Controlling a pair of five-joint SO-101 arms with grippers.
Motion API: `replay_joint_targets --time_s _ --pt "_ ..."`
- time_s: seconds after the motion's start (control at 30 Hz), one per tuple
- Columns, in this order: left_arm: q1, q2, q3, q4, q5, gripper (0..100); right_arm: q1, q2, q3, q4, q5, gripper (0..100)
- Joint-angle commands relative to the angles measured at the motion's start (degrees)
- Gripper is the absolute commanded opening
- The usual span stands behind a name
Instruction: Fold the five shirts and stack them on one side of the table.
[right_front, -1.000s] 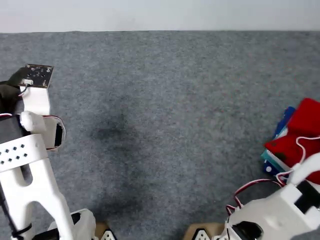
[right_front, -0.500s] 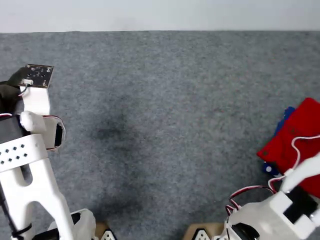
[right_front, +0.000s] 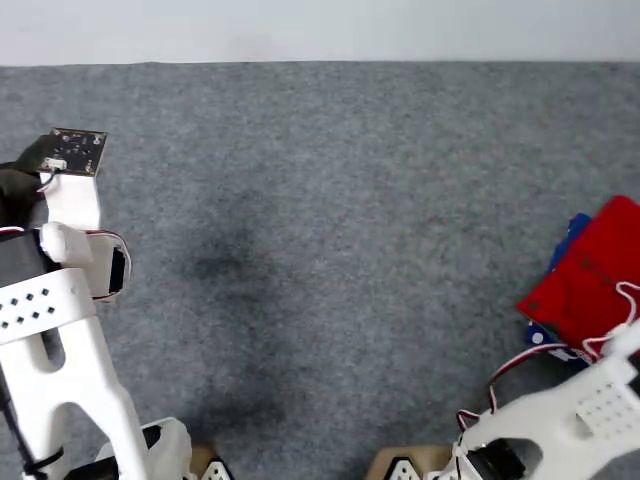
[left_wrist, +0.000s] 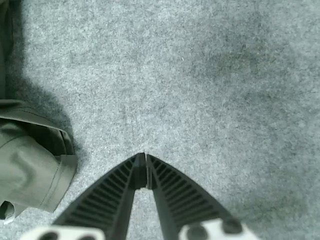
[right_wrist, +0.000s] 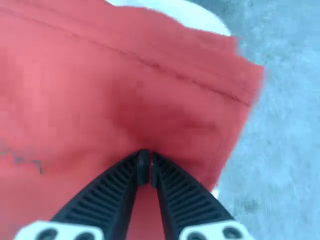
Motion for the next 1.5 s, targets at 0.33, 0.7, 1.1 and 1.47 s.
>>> replay_joint_targets --time_s 0.33,0.7,1.1,1.47 --pt "0.0 -1.6 -1.8 1.3 -0.4 1 -9.5 -6.7 -23.2 15.8 1.4 0.9" --pt "-2.4 -1.1 -1.9 0.4 -10.8 2 -14.5 -11.1 -18.5 24.5 -2.8 0.9" --pt "-28.7 18.2 -0.9 -14.1 -29.3 17 -14.6 -29.2 6.9 24.5 -3.4 0.9" --pt "-37.4 36.6 -2.9 -30.8 -42.0 17 -14.7 -40.1 22.3 24.4 -3.4 0.9"
